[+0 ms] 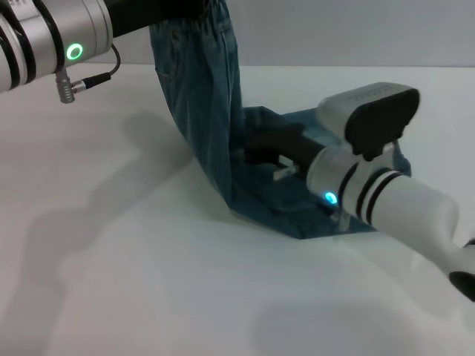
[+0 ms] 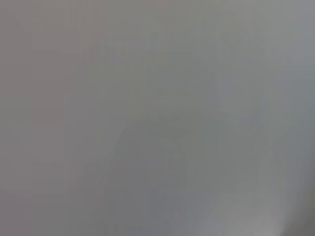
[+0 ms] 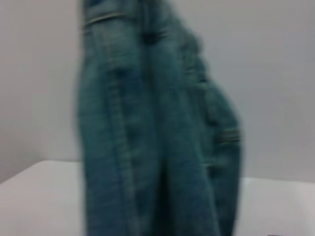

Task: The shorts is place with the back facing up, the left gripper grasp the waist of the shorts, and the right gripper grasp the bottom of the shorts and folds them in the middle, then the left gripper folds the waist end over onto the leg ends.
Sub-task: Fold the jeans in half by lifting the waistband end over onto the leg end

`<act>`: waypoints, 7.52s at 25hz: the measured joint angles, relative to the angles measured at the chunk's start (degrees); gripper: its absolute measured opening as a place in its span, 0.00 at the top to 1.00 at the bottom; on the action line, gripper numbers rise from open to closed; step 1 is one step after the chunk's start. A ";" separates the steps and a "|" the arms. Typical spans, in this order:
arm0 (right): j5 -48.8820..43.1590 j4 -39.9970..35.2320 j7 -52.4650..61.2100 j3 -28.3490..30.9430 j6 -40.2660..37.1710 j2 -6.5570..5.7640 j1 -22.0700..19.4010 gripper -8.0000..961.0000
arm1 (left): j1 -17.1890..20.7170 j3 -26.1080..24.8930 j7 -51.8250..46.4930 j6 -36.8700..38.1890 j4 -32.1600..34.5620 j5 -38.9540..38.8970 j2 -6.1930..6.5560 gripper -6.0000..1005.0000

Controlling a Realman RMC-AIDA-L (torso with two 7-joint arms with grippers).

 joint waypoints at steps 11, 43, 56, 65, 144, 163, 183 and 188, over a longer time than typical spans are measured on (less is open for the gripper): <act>0.00 -0.12 5.05 -5.65 -0.34 0.08 3.61 0.98 | -0.18 0.04 1.55 -0.15 -0.07 -1.74 0.00 0.99; -0.62 -2.52 4.78 -3.95 -0.24 -0.44 -1.47 0.97 | -16.77 -3.77 3.00 -5.98 30.84 3.63 -0.08 0.70; -0.62 -3.02 4.73 -5.01 -0.16 -0.44 -1.54 0.97 | -18.02 -3.37 2.53 -3.71 31.87 7.24 0.00 0.40; -0.62 -3.39 4.68 -5.05 -0.16 -0.45 -1.50 0.97 | -21.53 -3.13 -0.29 -3.24 35.80 11.69 -0.02 0.17; -1.42 -4.70 4.59 -5.92 -0.17 -0.65 -1.98 0.95 | -22.36 -0.48 -8.12 -4.40 33.49 21.65 -0.22 0.17; -1.40 -5.97 4.59 -6.38 -0.17 -0.58 -3.33 0.95 | -16.28 2.39 -6.57 -1.55 25.73 17.87 -0.11 0.89; -5.07 -7.75 4.49 -3.70 -0.14 -0.69 -6.33 0.94 | -16.08 1.98 -6.99 -1.77 25.19 18.31 -0.15 0.79; -7.35 -8.42 4.49 0.39 -0.10 -0.79 -9.12 0.94 | -15.91 1.05 -7.02 -1.62 24.94 18.73 -0.04 0.56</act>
